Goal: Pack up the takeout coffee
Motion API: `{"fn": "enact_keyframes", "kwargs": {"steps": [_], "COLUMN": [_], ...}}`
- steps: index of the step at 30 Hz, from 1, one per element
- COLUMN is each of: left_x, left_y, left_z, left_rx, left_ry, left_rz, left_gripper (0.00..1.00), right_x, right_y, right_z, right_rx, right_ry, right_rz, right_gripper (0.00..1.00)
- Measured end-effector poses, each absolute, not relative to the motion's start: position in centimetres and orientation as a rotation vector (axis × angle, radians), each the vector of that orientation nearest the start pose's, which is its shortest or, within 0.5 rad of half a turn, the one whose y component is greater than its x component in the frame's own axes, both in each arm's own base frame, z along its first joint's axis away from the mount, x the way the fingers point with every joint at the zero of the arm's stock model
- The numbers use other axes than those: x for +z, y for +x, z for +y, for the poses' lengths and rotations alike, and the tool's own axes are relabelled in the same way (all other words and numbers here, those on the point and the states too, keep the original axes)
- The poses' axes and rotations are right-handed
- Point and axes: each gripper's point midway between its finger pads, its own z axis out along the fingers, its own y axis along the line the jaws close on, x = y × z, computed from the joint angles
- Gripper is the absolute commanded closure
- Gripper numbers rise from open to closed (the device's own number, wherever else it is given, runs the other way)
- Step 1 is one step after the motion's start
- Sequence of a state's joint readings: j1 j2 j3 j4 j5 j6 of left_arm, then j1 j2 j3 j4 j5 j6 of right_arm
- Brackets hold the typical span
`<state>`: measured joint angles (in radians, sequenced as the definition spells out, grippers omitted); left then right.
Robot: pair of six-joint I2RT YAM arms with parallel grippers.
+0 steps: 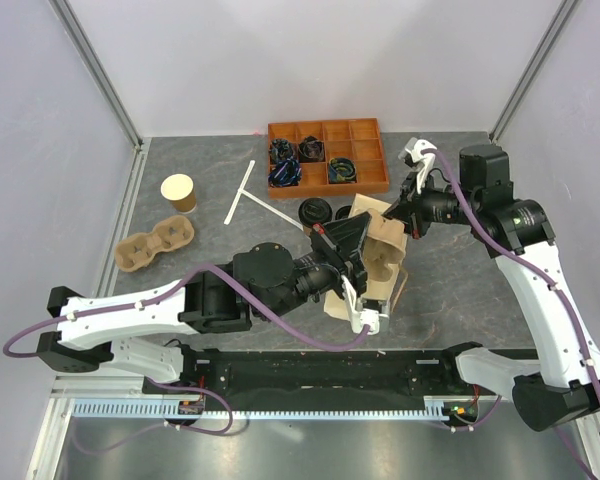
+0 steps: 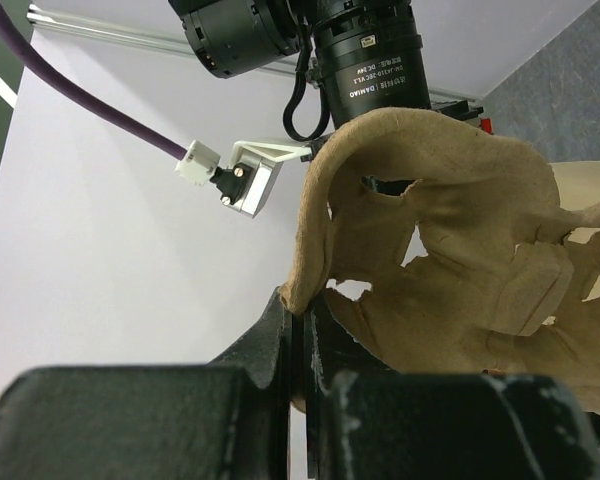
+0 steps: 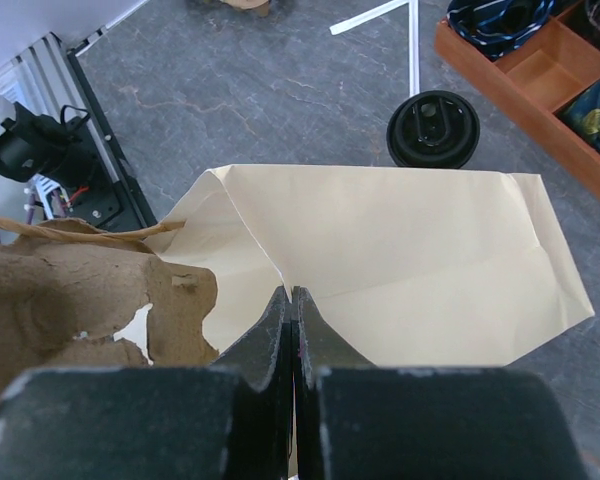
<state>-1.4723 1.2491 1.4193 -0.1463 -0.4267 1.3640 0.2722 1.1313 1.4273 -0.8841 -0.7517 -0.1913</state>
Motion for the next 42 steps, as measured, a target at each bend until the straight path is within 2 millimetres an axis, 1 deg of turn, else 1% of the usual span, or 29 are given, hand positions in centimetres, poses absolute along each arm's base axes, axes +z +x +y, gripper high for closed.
{"fn": "enact_keyframes", "kwargs": {"steps": [7, 14, 18, 22, 25, 34, 38, 42], "left_x": [46.6, 46.5, 46.5, 46.9, 47.3, 48.0, 48.4, 47.9], "left_y": [14.8, 14.8, 14.7, 14.6, 14.5, 14.4, 14.0, 13.8], "left_z": [-37.1, -37.0, -36.4, -35.5, -35.2, -35.3, -36.1, -36.7], "left_rx": [0.257, 0.262, 0.264, 0.261, 0.258, 0.253, 0.242, 0.239], "left_ry": [1.43, 1.446, 1.454, 1.443, 1.434, 1.426, 1.426, 1.443], "left_rz": [0.56, 0.561, 0.56, 0.56, 0.56, 0.557, 0.548, 0.541], "left_gripper": [0.98, 0.98, 0.98, 0.98, 0.98, 0.98, 0.98, 0.98], "right_x": [33.2, 33.6, 34.1, 34.1, 33.9, 33.7, 33.4, 33.1], "right_y": [23.1, 22.8, 22.8, 22.5, 22.4, 22.7, 22.6, 22.5], "right_z": [18.9, 19.3, 19.6, 19.9, 20.1, 20.4, 20.5, 20.6], "right_rx": [0.932, 0.996, 1.03, 1.067, 1.084, 1.108, 1.118, 1.127], "right_ry": [-0.835, -0.775, -0.76, -0.759, -0.75, -0.716, -0.708, -0.705], "right_rz": [1.94, 1.975, 1.975, 1.978, 1.99, 2.006, 2.017, 2.028], "right_gripper": [1.0, 1.0, 1.0, 1.0, 1.0, 1.0, 1.0, 1.0]}}
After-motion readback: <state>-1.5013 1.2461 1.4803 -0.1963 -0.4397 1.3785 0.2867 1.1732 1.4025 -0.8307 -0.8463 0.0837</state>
